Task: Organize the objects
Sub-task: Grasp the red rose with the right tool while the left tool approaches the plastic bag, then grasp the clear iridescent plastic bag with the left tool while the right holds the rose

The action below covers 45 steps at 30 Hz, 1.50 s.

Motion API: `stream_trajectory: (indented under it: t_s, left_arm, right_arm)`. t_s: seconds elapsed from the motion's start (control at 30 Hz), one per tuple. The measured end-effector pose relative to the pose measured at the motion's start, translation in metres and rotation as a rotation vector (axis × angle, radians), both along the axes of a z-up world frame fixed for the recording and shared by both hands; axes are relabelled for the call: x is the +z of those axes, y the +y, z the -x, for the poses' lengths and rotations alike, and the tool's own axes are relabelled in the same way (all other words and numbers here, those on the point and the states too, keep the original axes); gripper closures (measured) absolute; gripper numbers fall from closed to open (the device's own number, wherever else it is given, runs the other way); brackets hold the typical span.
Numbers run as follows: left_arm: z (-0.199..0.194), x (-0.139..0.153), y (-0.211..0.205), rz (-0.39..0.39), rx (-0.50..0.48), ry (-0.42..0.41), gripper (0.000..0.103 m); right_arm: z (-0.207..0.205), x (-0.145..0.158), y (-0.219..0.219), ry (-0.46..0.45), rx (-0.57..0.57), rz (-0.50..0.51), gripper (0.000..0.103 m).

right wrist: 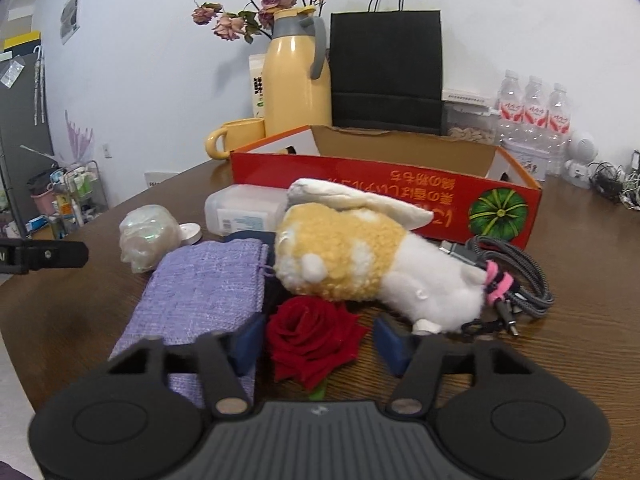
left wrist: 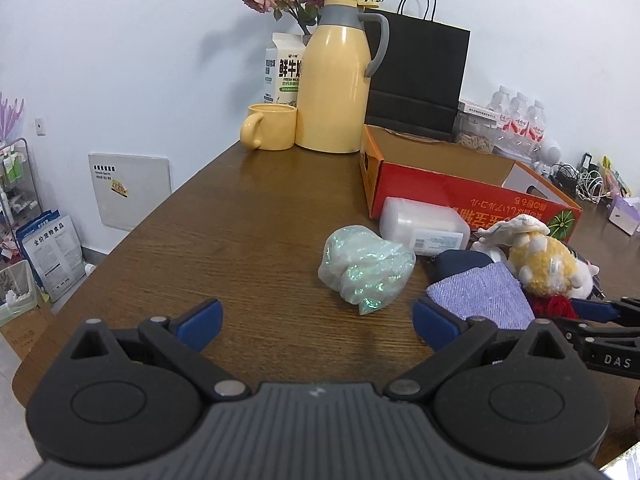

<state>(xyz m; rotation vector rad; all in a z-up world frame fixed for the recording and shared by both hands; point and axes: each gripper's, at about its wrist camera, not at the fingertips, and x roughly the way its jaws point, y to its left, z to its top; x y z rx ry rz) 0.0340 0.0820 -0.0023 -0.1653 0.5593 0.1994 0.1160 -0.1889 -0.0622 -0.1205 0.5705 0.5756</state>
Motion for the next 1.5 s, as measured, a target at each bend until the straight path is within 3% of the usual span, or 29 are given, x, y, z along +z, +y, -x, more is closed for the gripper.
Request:
stream_trajectory:
  t_s: [0.2,0.3,0.9,1.2,1.5]
  left_arm:
    - [-0.001,-0.002,0.0,0.009,0.006,0.005,0.0]
    - [-0.001,-0.002,0.0,0.009,0.004,0.006,0.0]
    - [-0.004,-0.003,-0.006,0.009,-0.003,0.01,0.0]
    - [-0.016,-0.003,-0.012,-0.004,-0.01,0.002,0.0]
    - [-0.053,-0.003,-0.012,-0.035,-0.01,-0.006,0.0]
  right_arm:
    - [0.001,-0.004,0.003,0.007,0.018,0.004,0.069]
    - [0.003,-0.004,0.002,0.001,0.022,-0.002,0.071]
    - [0.037,0.02,-0.041,-0.097,-0.04,-0.072,0.074]
    - [0.029,0.024,-0.068,-0.122,-0.14,-0.084,0.074]
    - [0.018,0.022,-0.073,-0.119,-0.154,-0.08,0.074]
